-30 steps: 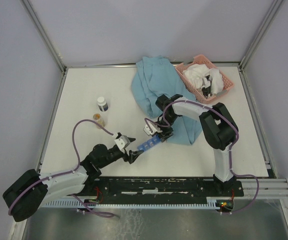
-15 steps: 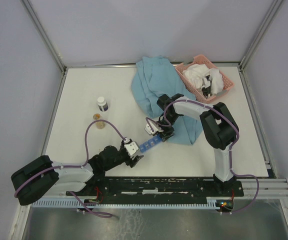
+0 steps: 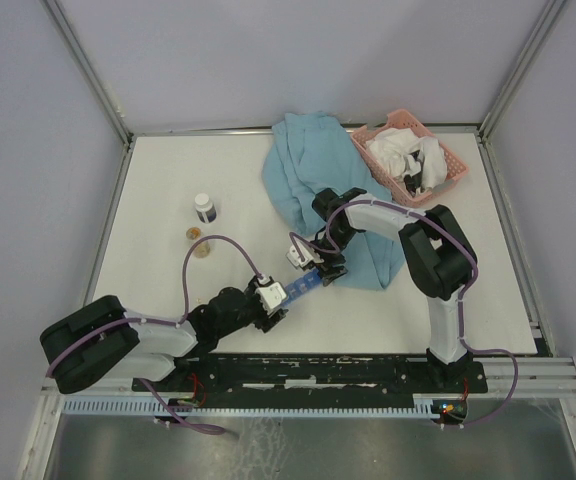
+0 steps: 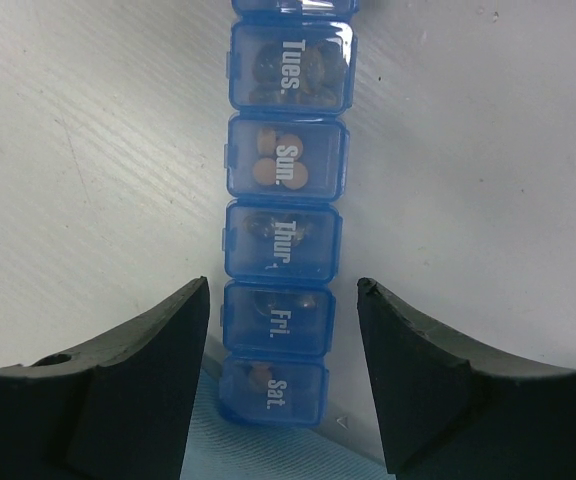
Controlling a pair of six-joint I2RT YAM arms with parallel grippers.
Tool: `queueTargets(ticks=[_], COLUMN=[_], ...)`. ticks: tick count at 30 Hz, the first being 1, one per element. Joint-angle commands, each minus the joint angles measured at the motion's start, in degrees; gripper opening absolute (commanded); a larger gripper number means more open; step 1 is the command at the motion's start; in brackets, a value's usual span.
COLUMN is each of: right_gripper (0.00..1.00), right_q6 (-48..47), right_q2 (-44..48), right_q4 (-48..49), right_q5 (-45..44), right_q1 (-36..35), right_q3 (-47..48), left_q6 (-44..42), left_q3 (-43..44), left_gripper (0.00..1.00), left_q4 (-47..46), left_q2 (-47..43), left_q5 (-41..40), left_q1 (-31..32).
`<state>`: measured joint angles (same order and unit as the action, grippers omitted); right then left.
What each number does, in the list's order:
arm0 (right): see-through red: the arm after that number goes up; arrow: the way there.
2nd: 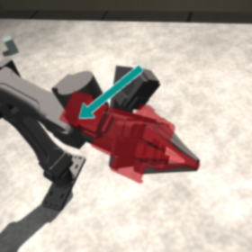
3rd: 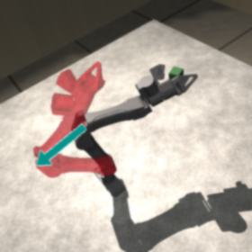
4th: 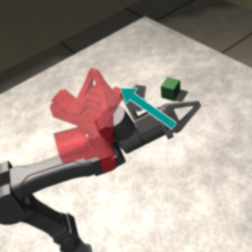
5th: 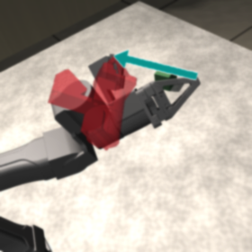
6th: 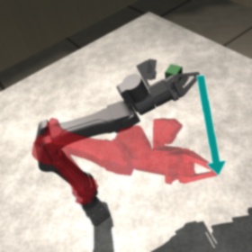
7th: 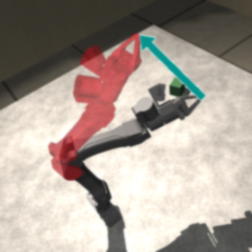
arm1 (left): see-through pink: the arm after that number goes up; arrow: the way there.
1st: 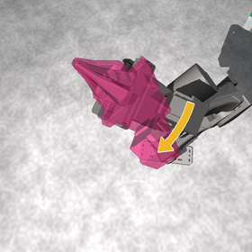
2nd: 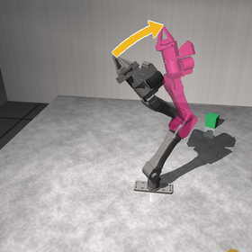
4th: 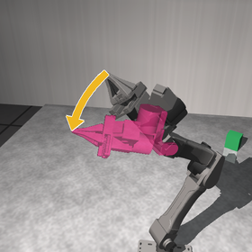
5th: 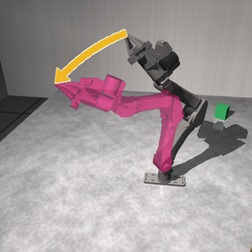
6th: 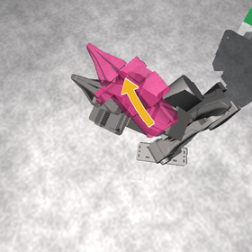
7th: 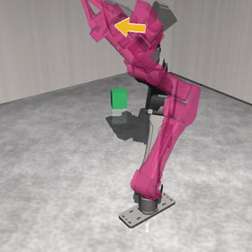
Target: Sort the pills into containers
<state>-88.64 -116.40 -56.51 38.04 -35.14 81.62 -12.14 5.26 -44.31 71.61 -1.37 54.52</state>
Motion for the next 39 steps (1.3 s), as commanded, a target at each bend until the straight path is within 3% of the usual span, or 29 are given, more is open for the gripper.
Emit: queueTargets(ticks=[1, 25, 39], right_gripper=[0.69, 0.57, 0.56], right_q6=[2.0, 3.8, 4.0], right_q2=[0.2, -1.1, -1.3], right_q4=[1.4, 2.5, 2.3], right_q5=[2.6, 1.9, 2.0], right_q1=[-0.5, -1.0, -1.1], right_q3=[-0.3, -0.6, -0.3], left_q6=[-3.4, -1.1, -0.8], left_q3=[1.6, 3.8, 4.4], left_gripper=[0.73, 0.57, 0.59], left_q4=[-5.3, -6.7, -2.8], left_q2=[0.4, 4.7, 4.1], left_q5=[-1.0, -0.2, 0.0], left_q1=[0.5, 0.4, 0.4])
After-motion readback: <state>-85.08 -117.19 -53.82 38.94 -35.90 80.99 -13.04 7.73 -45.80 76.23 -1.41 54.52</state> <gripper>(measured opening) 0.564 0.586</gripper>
